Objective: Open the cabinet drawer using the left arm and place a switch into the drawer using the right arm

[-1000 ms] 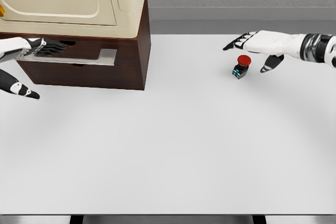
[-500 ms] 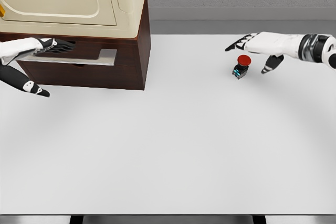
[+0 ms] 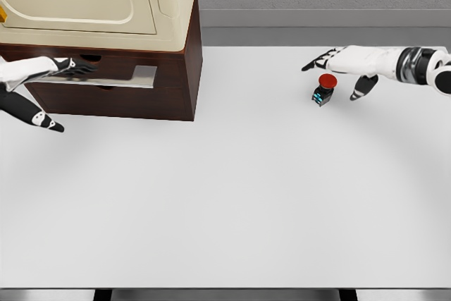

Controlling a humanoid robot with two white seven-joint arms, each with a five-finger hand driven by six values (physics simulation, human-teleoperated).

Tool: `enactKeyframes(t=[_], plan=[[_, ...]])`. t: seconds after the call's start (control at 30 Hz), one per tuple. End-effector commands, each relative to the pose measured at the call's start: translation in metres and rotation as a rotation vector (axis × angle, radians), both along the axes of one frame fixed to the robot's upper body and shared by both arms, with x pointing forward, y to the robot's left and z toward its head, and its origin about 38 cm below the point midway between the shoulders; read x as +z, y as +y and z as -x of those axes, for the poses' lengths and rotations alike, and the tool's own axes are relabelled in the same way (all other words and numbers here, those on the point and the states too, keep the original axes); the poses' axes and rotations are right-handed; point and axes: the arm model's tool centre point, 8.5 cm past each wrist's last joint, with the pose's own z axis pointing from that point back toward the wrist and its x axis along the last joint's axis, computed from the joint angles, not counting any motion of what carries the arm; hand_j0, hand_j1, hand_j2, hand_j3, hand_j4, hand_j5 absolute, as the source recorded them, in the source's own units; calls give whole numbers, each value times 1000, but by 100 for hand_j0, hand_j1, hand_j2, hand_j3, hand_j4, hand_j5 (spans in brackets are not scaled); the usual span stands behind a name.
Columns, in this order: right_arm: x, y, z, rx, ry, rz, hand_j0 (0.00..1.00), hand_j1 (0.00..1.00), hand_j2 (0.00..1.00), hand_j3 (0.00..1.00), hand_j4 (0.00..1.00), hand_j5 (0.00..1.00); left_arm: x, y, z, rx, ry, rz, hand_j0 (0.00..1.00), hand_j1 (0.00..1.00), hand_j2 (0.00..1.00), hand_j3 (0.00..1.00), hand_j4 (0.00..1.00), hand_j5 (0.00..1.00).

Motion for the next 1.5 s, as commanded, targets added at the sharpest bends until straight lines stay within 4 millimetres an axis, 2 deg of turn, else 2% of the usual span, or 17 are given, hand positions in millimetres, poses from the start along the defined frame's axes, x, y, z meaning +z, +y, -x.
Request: enactKeyframes(t=[0.0, 0.57, 0.77, 1.47], plan=[[-4, 0, -1, -8, 8, 5, 100, 100, 100, 100, 100, 100, -2, 0, 0, 0, 2, -10, 98, 98, 98, 98, 98, 98], [-7, 1, -4, -17, 17, 1, 100, 100, 100, 100, 100, 100, -32, -3, 9, -46, 70, -33, 99, 99, 99, 99, 99, 99], [-7, 3, -4, -14, 18, 0, 100, 100, 100, 100, 100, 100, -33, -7, 13, -92, 63, -29, 100, 100, 100, 100, 100, 100], [-9, 6, -4, -6, 24, 10, 100, 100, 100, 100, 100, 100, -29, 6, 34, -214, 70, -86, 100, 100, 100, 100, 100, 100]])
